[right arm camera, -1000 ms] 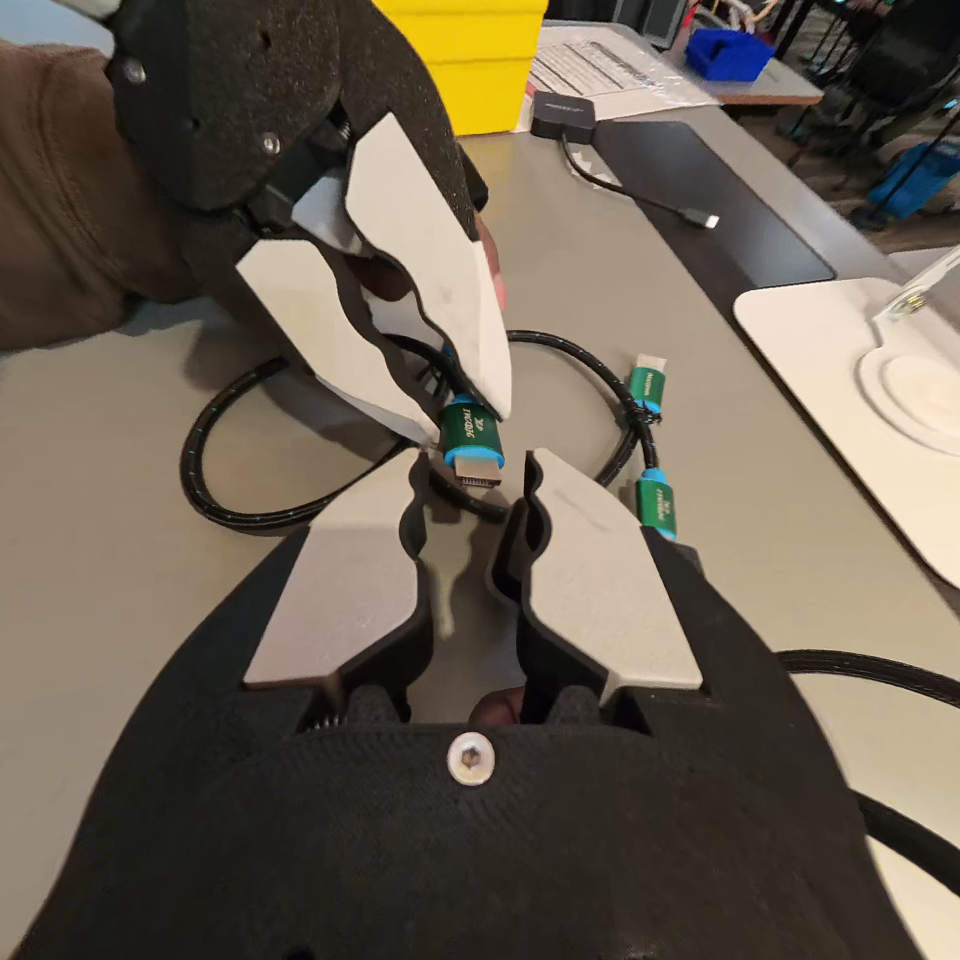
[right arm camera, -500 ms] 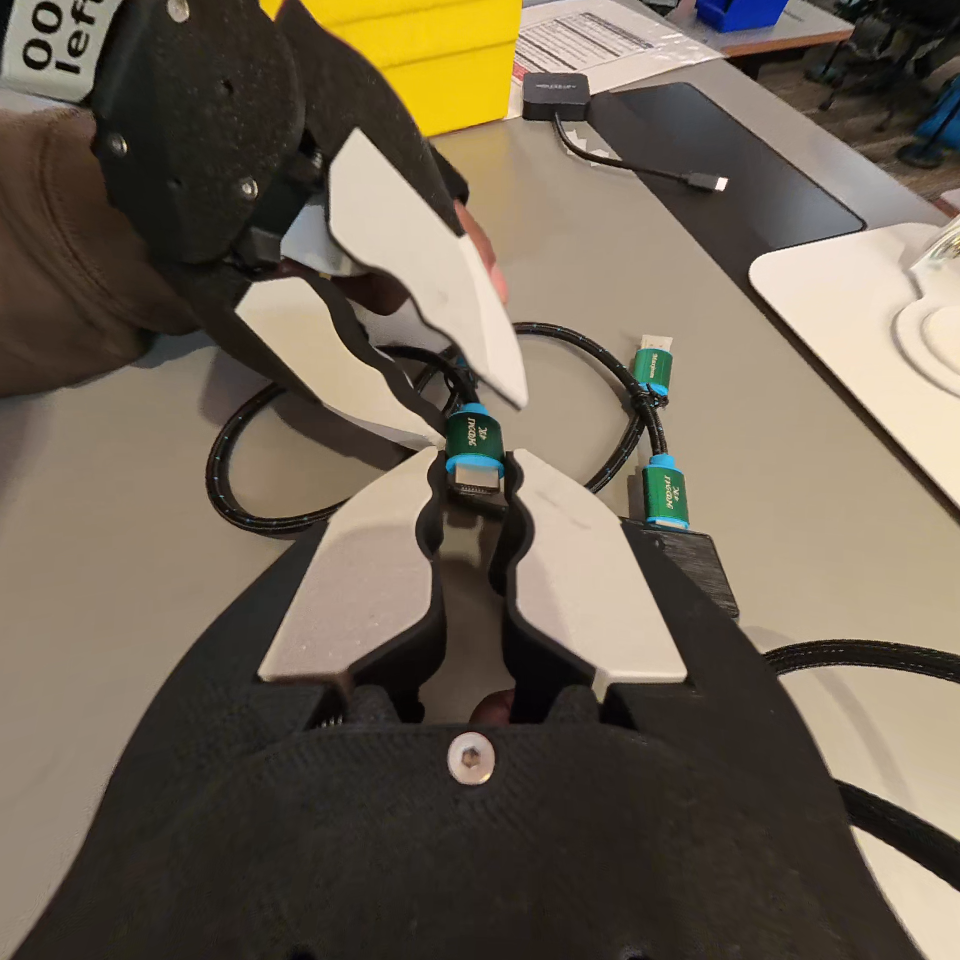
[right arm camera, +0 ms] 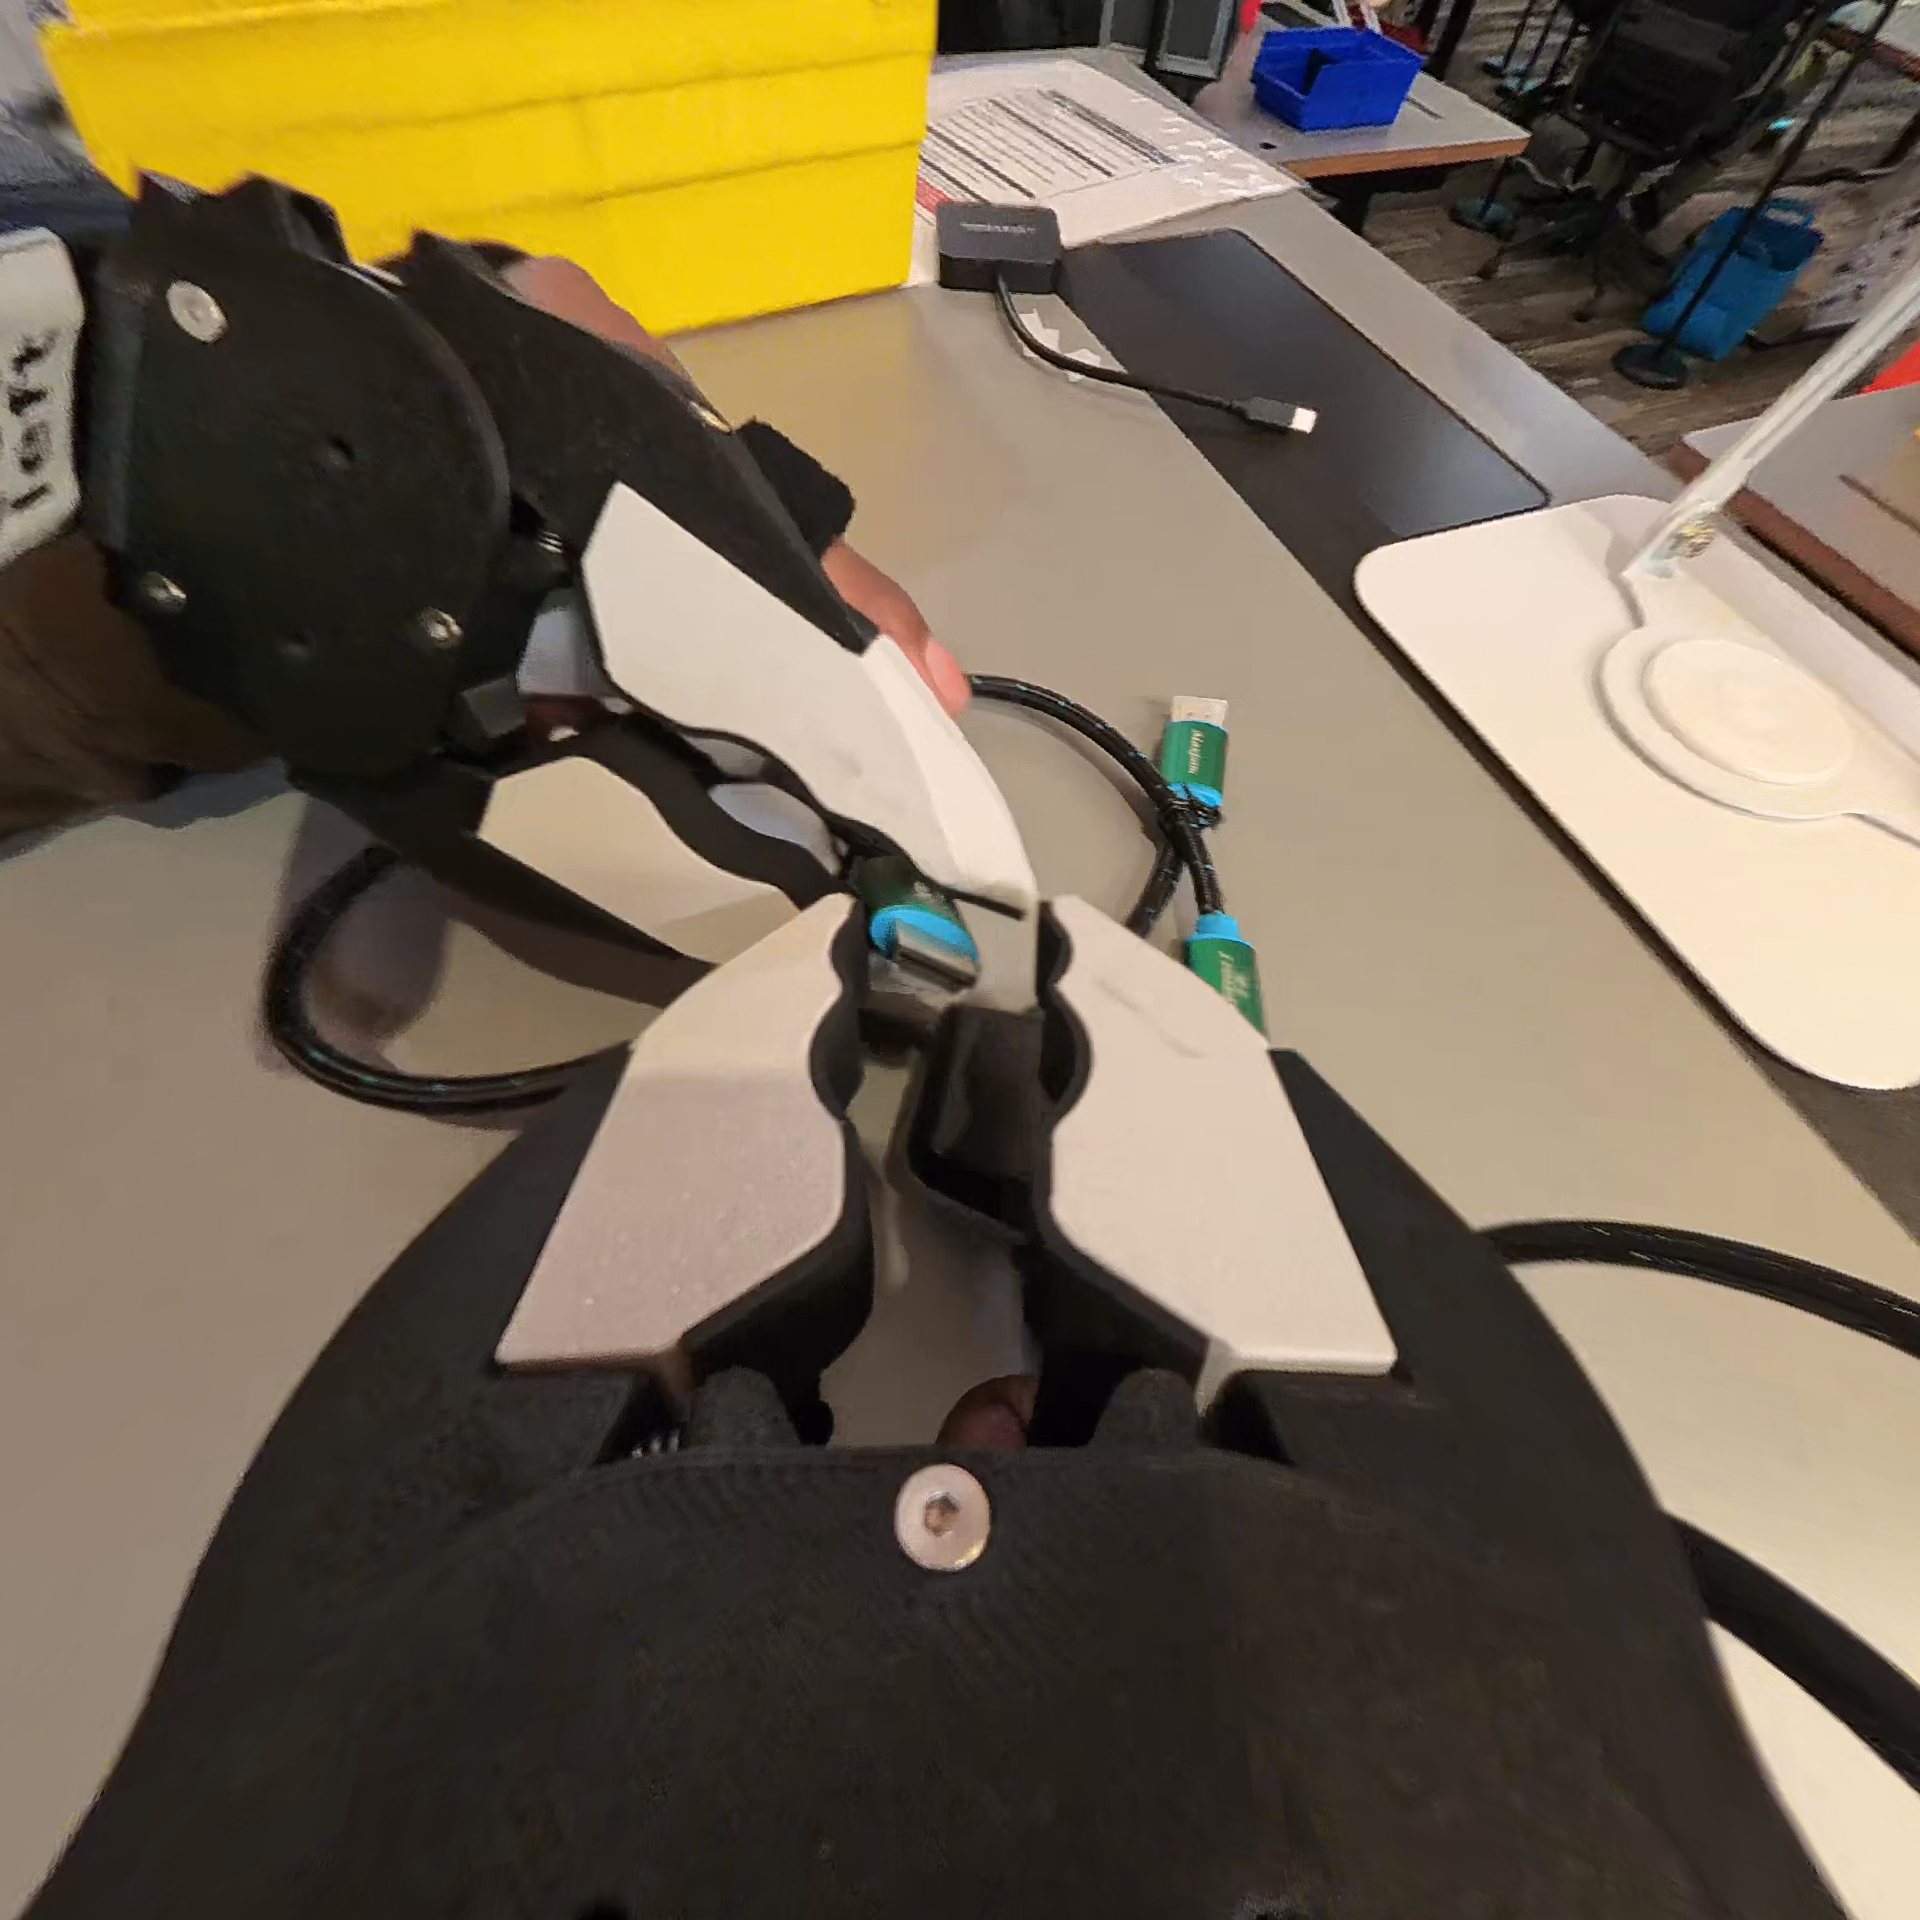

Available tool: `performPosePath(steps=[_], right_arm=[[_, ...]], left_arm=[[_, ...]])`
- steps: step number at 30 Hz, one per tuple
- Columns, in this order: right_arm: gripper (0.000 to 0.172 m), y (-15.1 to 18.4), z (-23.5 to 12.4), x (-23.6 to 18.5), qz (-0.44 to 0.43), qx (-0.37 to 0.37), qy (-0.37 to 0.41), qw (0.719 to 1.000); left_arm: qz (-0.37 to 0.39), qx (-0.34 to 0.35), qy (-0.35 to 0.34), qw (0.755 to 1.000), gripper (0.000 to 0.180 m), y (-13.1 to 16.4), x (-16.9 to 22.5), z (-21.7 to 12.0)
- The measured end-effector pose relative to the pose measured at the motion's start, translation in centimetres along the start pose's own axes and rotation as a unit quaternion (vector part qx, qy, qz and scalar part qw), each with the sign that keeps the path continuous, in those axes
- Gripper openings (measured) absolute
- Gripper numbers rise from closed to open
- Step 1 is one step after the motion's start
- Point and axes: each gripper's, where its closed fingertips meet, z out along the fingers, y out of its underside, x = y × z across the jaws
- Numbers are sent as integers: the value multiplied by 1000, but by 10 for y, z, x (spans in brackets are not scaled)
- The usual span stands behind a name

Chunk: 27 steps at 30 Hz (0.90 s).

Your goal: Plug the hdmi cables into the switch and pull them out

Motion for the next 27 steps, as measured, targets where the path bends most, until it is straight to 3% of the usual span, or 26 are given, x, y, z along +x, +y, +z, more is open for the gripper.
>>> performPosePath(steps=[3,10,15,21,24,27], right_arm=[[49,6,-10,10,-49,-34,27,998],[50,5,-30,18,-81,-6,26,996],[39,-7,-27,10,-157,31,57,986],[28,6,-9,10,-271,-25,126,954],[14,5,-5,10,-293,-27,145,945],[12,7,-1,9,-301,-32,152,941]], left_arm=[[11,2,5,1000,14,-9,7,7],[-2,-56,-20,998,12,15,-5,10],[13,-62,-30,998,11,18,-8,10],[25,-49,-27,998,11,12,-5,10],[28,-41,-23,999,11,9,-3,9],[25,-45,-19,998,12,12,-2,9]])
